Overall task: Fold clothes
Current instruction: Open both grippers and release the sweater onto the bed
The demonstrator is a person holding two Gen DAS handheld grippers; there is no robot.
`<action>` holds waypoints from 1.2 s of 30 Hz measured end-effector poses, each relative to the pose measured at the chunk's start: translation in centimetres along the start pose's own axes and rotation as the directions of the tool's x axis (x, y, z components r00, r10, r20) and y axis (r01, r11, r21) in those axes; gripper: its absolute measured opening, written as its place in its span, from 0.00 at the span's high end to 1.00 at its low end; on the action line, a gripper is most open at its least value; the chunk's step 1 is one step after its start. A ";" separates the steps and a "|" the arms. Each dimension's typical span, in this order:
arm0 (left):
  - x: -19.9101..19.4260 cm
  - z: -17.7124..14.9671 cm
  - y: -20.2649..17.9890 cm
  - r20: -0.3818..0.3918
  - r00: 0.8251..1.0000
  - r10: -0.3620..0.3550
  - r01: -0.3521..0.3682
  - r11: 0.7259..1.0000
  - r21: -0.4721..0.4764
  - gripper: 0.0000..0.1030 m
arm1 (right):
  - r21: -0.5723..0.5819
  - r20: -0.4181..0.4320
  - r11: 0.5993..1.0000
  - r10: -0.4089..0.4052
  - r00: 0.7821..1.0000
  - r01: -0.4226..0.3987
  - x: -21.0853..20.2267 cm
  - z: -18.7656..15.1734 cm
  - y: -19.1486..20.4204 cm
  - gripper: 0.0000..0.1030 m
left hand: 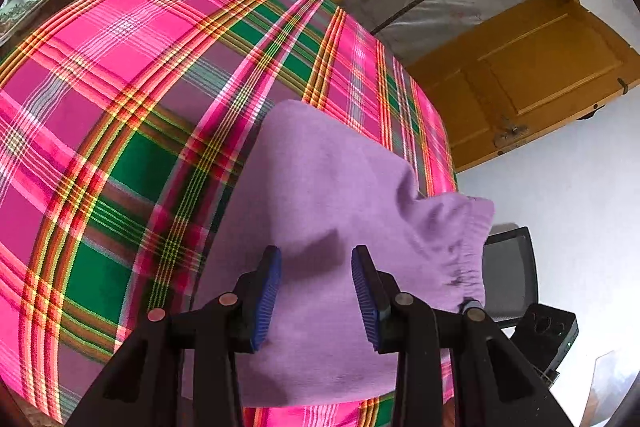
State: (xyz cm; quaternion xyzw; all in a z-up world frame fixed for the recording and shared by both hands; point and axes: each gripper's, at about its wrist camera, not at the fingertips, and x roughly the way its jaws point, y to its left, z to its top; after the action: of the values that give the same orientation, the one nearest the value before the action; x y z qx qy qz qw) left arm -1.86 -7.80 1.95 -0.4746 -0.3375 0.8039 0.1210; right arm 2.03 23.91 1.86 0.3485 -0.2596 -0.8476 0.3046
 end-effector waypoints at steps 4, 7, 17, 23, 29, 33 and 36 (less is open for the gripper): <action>0.6 -0.1 0.0 -0.007 1.000 0.029 -0.029 0.999 0.014 0.64 | 0.026 -0.023 0.999 -0.045 0.999 0.045 -0.7 -1.2 -1.4 0.78; 1.3 -0.3 0.4 -0.030 0.999 0.038 -0.038 0.999 0.010 0.64 | 0.054 -0.057 0.996 -0.072 0.996 0.075 -0.7 -1.9 -2.9 0.76; 1.8 -0.4 1.0 -0.045 0.998 0.041 -0.041 0.999 0.002 0.64 | -0.134 0.066 0.958 -0.247 0.967 0.254 -1.6 0.9 -1.7 0.61; 2.1 -0.3 1.3 -0.050 0.998 0.037 -0.037 0.999 -0.005 0.64 | -0.185 0.006 0.961 -0.211 0.978 0.208 1.3 3.3 -1.0 0.61; 2.3 -0.1 1.4 -0.053 0.998 0.034 -0.034 0.999 -0.005 0.64 | -0.150 -0.006 0.960 -0.239 0.971 0.236 2.8 4.2 -1.8 0.92; 2.3 -0.1 1.5 -0.057 0.998 0.030 -0.030 1.000 -0.009 0.64 | -0.102 0.013 0.954 -0.281 0.960 0.281 2.3 4.7 -3.0 0.93; 2.4 -0.2 1.5 -0.060 0.998 0.030 -0.030 1.000 -0.005 0.64 | -0.062 -0.001 0.951 -0.302 0.953 0.301 2.5 4.8 -4.1 0.93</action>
State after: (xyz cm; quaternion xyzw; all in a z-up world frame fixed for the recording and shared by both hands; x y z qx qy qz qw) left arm -2.73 -7.58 -0.70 -0.5037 -0.3290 0.7901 0.1174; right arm -4.33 26.03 1.10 0.3787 -0.1755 -0.8900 0.1835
